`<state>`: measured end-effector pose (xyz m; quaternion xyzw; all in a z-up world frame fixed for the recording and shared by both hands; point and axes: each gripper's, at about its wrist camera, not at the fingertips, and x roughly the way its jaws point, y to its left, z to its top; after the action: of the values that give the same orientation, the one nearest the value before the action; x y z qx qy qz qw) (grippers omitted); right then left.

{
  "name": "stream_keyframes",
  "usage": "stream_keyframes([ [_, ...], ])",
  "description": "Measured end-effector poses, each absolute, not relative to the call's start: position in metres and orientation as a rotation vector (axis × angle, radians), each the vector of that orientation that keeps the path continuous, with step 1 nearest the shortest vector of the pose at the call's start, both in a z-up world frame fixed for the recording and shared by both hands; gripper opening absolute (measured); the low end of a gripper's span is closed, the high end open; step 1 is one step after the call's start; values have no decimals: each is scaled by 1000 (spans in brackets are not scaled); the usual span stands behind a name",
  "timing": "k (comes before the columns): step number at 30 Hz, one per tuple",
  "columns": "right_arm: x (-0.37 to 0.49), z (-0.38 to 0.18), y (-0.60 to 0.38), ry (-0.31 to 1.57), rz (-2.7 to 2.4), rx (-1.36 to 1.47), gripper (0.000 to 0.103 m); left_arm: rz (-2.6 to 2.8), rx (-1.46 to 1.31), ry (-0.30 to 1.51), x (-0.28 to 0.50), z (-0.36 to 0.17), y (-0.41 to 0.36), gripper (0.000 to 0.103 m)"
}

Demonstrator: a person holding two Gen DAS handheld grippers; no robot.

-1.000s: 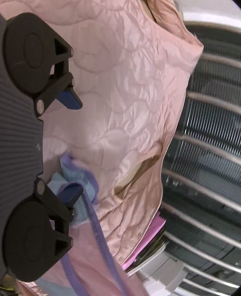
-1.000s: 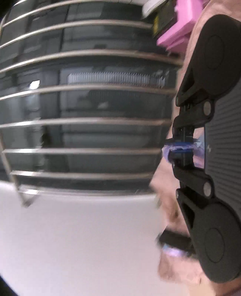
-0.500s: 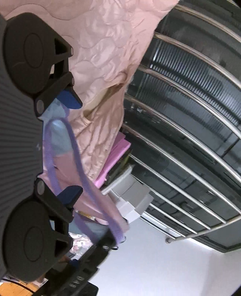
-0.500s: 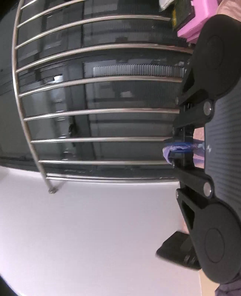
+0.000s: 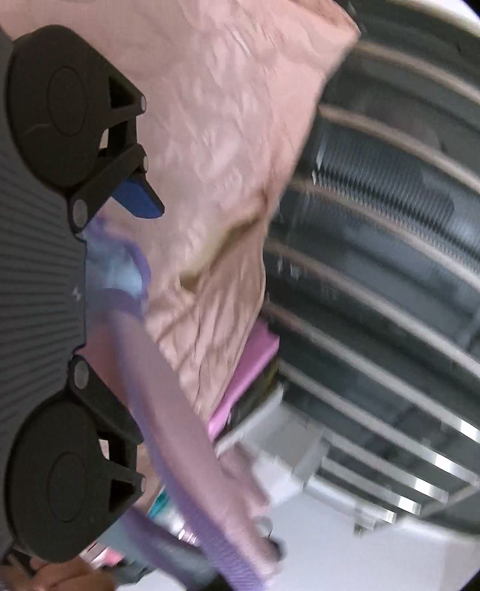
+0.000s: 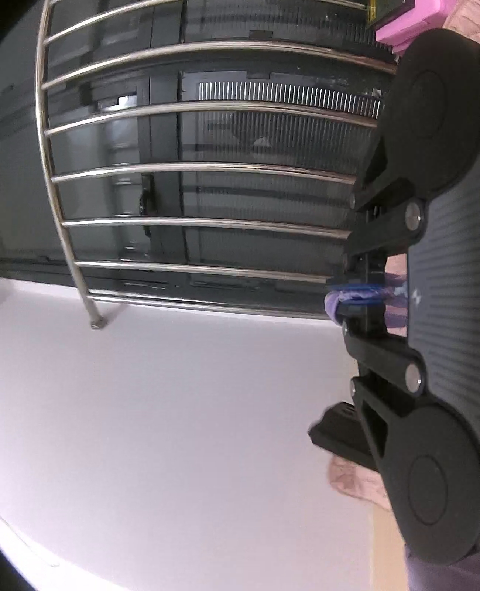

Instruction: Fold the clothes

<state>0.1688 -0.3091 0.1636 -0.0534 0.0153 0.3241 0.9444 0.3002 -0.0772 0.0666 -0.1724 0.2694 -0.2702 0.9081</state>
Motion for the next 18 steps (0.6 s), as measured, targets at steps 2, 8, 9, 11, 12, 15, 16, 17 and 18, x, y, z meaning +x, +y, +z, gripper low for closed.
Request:
stream_keyframes([
  [2,176,160,-309,57,596,-113,5,-523,-362,560,303,66,-68,89],
  [8,191,153,-314,121,416,-95,5,-529,-337,553,301,71,-58,90],
  [9,194,152,-314,131,387,-92,5,-518,-325,566,303,70,-61,90],
  [11,199,150,-316,152,328,-87,5,-500,-302,592,305,67,-64,90],
  [12,201,149,-317,162,298,-84,5,-490,-302,598,305,68,-64,90],
  [15,208,145,-319,192,209,-75,5,-488,-383,589,306,73,-58,90],
  [16,209,145,-320,198,206,-66,5,-494,-397,586,306,73,-57,90],
  [17,209,145,-322,202,213,-54,5,-492,-394,588,307,73,-56,90],
  [18,209,146,-322,199,229,-43,5,-482,-379,596,308,71,-58,90],
])
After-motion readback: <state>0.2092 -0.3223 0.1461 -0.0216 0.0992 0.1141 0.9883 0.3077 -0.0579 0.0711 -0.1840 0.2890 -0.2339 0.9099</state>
